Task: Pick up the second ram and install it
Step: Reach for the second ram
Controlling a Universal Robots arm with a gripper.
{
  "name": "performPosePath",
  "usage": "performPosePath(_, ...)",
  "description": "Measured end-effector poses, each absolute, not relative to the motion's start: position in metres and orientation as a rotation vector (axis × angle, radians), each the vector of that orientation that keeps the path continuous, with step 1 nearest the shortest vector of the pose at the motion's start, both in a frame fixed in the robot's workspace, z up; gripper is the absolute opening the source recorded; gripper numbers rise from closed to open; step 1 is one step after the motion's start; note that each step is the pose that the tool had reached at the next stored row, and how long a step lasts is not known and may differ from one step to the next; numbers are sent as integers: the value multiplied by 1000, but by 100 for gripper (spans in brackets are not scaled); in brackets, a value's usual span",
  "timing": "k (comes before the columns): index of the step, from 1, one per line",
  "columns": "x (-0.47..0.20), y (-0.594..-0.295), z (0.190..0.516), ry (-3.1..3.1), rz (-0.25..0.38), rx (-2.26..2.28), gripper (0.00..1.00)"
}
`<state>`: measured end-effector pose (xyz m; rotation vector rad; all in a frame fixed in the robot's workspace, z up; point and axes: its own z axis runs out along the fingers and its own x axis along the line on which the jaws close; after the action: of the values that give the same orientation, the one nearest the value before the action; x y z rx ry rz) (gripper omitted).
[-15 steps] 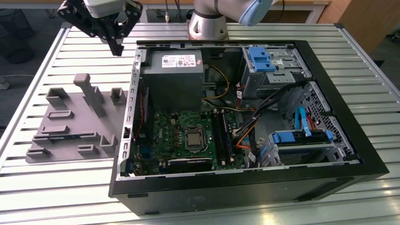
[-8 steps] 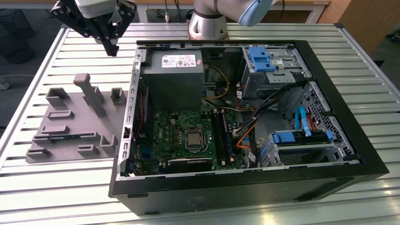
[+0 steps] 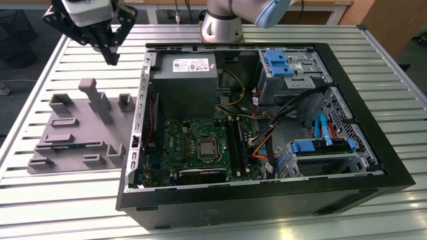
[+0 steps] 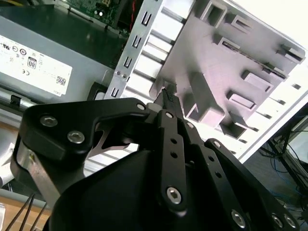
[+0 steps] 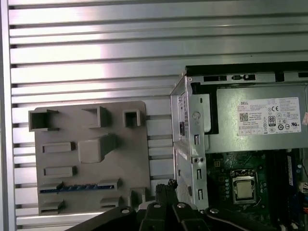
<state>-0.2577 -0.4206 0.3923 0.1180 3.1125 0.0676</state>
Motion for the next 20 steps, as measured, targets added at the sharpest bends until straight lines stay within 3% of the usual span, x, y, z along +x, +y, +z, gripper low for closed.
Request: performPosePath(20,-326,-443,387,3113,68,118,11)
